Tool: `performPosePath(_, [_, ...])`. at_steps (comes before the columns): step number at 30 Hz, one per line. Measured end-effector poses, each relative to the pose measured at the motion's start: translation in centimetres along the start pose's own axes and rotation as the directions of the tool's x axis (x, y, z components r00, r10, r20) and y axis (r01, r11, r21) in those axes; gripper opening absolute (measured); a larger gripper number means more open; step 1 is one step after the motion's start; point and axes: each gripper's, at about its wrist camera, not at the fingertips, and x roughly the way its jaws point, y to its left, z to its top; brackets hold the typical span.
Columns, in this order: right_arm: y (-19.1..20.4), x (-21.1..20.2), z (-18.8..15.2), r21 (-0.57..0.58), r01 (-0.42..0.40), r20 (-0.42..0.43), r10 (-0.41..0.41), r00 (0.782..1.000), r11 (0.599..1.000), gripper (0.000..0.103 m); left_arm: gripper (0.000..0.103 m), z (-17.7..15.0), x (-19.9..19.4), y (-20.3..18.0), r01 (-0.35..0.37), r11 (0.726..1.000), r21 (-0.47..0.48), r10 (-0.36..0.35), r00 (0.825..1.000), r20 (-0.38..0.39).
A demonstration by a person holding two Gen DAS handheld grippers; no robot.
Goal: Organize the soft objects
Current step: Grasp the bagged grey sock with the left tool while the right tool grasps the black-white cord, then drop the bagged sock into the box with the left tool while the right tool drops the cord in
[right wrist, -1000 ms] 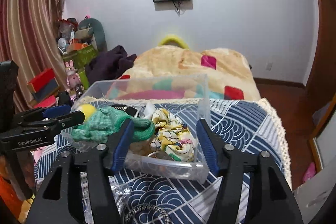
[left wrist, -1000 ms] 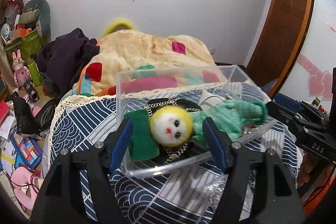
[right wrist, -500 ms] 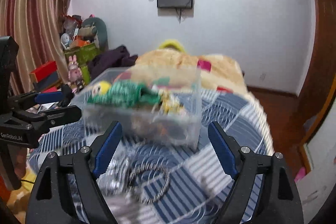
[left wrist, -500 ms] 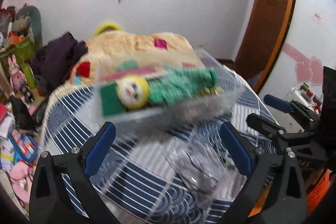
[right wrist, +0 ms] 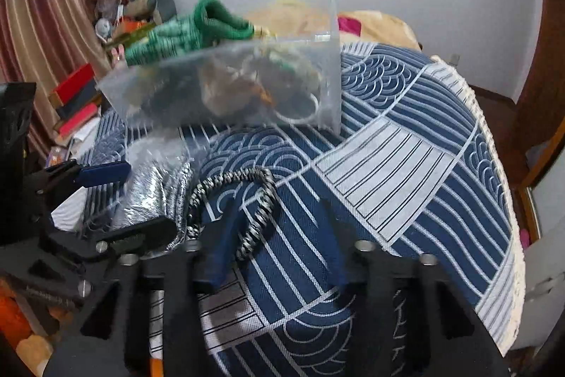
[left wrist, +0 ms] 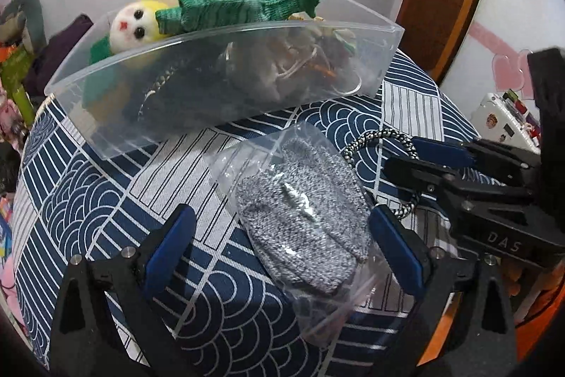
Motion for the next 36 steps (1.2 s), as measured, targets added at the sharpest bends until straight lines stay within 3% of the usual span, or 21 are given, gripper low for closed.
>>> performPosePath(2, [0.1,-0.1,-0.1,-0.006,-0.015,0.006,0.015,1.0,1.0,0.018,0.082,-0.1,0.0,-0.2,0.015,1.0,0.014,-0.015,1.0,0.01])
performPosePath(3, [0.0,-0.1,-0.1,-0.003,-0.013,0.013,0.013,1.0,1.0,0.011,0.079,-0.1,-0.2,-0.3,0.02,1.0,0.016,-0.021,1.0,0.016])
performPosePath(8, [-0.7,-1.2,-0.2,0.029,-0.011,0.071,0.009,0.997,1.0,0.007,0.049,-0.3,-1.0,0.0,0.039,0.999,0.005,-0.039,0.999,0.037])
performPosePath(11, [-1.0,-2.1,0.0,0.04,-0.001,0.109,-0.003,0.994,0.999,0.006,0.039,-0.5,-2.5,0.9,0.031,1.0,0.002,-0.032,0.998,0.056])
performPosePath(21, [-0.8,-5.9,1.5,0.032,0.004,0.231,-0.011,0.973,0.999,0.006,0.035,0.6,-7.8,3.2,-0.015,0.999,-0.032,0.021,0.982,0.188])
performPosePath(30, [0.4,-8.1,5.4,0.001,0.001,0.348,-0.001,0.938,1.0,0.006,0.035,3.9,-12.2,4.4,-0.05,0.998,-0.028,0.056,0.949,0.311])
performPosePath(36, [0.9,-7.3,8.2,-0.011,0.01,0.392,-0.005,0.92,1.0,0.006,0.035,6.9,-12.5,5.1,-0.081,0.996,-0.033,0.087,0.927,0.365])
